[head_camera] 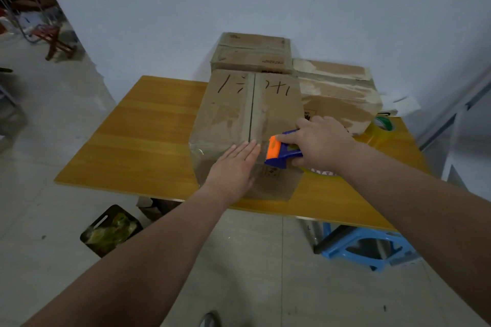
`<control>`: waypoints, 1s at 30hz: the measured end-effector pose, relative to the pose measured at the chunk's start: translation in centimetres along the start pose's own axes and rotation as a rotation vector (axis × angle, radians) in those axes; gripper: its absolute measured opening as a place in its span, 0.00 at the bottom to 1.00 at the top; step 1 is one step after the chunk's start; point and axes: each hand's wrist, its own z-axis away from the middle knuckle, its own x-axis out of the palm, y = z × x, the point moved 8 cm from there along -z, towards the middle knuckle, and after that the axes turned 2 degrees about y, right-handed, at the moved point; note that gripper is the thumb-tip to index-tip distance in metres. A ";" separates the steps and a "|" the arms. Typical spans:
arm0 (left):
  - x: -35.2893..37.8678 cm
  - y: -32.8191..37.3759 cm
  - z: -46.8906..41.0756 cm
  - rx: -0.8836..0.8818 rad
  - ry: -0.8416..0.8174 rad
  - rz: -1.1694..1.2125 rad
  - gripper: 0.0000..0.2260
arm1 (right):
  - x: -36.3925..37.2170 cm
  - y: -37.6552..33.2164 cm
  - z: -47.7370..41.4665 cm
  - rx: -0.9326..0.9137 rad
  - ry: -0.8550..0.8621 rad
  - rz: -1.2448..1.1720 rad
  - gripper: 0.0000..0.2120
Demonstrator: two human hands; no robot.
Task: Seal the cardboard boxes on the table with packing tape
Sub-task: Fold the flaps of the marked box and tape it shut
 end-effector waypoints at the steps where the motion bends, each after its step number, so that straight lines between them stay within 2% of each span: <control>1: 0.0 0.1 0.0 -0.003 -0.001 0.003 0.34 | -0.1 -0.1 0.1 -0.008 0.006 0.017 0.30; 6: -0.1 0.5 0.2 -0.042 -0.006 -0.001 0.37 | -0.8 -0.9 0.4 -0.051 0.042 0.106 0.34; 11: -0.4 0.6 0.1 -0.068 -0.017 -0.010 0.35 | -1.1 2.5 2.8 -0.051 0.062 0.021 0.36; 15: -0.4 0.8 -0.1 -0.087 -0.036 -0.024 0.35 | 0.1 8.2 5.9 0.040 0.018 0.038 0.33; 19: -0.4 1.1 -0.1 -0.094 -0.047 -0.028 0.34 | 1.3 7.3 5.2 -0.006 0.024 0.086 0.29; 23: -0.3 1.3 -0.1 -0.110 -0.060 -0.045 0.35 | 2.5 7.4 5.1 0.012 0.003 0.037 0.26; 27: 0.4 2.2 -0.8 -0.178 -0.160 -0.145 0.37 | 3.2 7.1 4.6 -0.002 0.010 0.052 0.26; 30: 1.2 3.5 -1.6 -0.230 -0.256 -0.223 0.43 | 3.2 7.2 4.5 -0.004 0.012 0.058 0.26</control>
